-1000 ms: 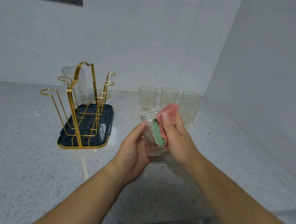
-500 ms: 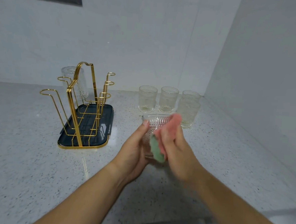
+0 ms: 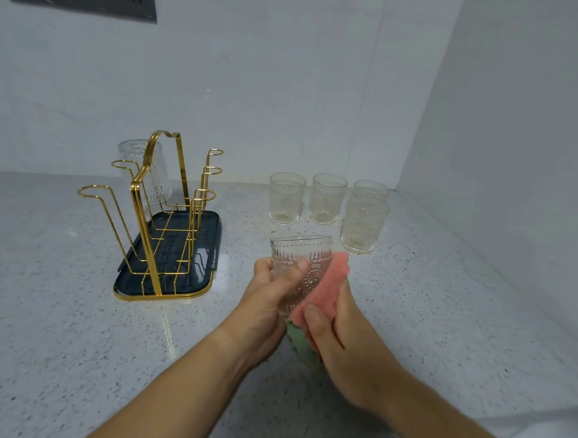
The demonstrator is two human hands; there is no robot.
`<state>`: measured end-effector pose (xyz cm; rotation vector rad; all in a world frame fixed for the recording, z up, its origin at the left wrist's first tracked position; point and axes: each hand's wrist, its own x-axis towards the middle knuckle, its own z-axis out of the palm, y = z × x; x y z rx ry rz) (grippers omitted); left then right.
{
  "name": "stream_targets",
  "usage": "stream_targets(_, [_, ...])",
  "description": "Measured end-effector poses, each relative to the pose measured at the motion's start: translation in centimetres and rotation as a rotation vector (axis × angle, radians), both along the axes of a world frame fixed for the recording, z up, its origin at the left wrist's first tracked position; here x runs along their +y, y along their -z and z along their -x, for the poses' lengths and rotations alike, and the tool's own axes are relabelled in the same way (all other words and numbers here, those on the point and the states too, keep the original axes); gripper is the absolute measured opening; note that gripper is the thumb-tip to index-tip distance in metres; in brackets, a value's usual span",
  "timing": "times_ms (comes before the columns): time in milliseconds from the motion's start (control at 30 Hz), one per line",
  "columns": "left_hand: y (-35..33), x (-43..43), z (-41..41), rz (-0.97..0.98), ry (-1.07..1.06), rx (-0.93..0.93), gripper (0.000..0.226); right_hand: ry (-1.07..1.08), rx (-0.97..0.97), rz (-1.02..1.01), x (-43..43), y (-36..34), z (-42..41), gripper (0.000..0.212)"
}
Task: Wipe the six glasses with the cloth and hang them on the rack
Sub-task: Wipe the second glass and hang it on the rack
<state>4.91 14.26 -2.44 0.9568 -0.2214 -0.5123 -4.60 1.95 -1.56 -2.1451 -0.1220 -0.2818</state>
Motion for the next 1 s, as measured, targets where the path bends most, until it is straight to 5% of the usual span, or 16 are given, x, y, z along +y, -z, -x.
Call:
stream_targets(67, [-0.2, 0.0, 0.1, 0.000, 0.008, -0.014, 0.084, 0.007, 0.008, -0.086, 0.1, -0.8, -0.3, 0.015])
stream_targets(167, [-0.6, 0.1, -0.1, -0.004, 0.076, -0.056, 0.078, 0.008, -0.019, -0.229, -0.1, -2.6, -2.1, 0.053])
stream_targets(267, [-0.4, -0.1, 0.2, 0.038, 0.100, -0.013, 0.056, 0.061, -0.046, -0.323, 0.1, -3.8, -4.1, 0.052])
stream_targets(367, [-0.5, 0.3, 0.0, 0.070, 0.076, 0.005, 0.065, 0.038, 0.001, -0.263, 1.0, -2.6, -3.9, 0.055])
stream_targets(467, [-0.4, 0.6, -0.4, 0.063, 0.000, 0.067, 0.098, -0.014, 0.005, -0.071, 1.2, -1.1, -1.9, 0.029])
stream_targets(567, [-0.3, 0.3, -0.1, 0.026, -0.038, 0.030, 0.083, -0.020, -0.007, 0.056, 0.0, 0.3, -0.6, 0.048])
stream_targets(633, [-0.2, 0.0, 0.0, 0.018, -0.029, 0.031, 0.080, -0.010, -0.026, 0.078, -0.4, 0.3, -0.5, 0.041])
stream_targets(700, [-0.4, -0.2, -0.1, 0.014, 0.057, 0.001, 0.079, -0.021, -0.018, -0.022, -0.4, -1.0, -0.9, 0.029])
stream_targets(833, [-0.5, -0.4, 0.1, 0.045, 0.152, 0.006, 0.060, 0.028, -0.074, -0.228, -0.5, -3.7, -3.3, 0.049])
stream_targets(1000, [-0.8, 0.5, 0.0, 0.105, 0.172, 0.038, 0.079, -0.040, -0.021, -0.072, 1.1, -2.3, -2.9, 0.064])
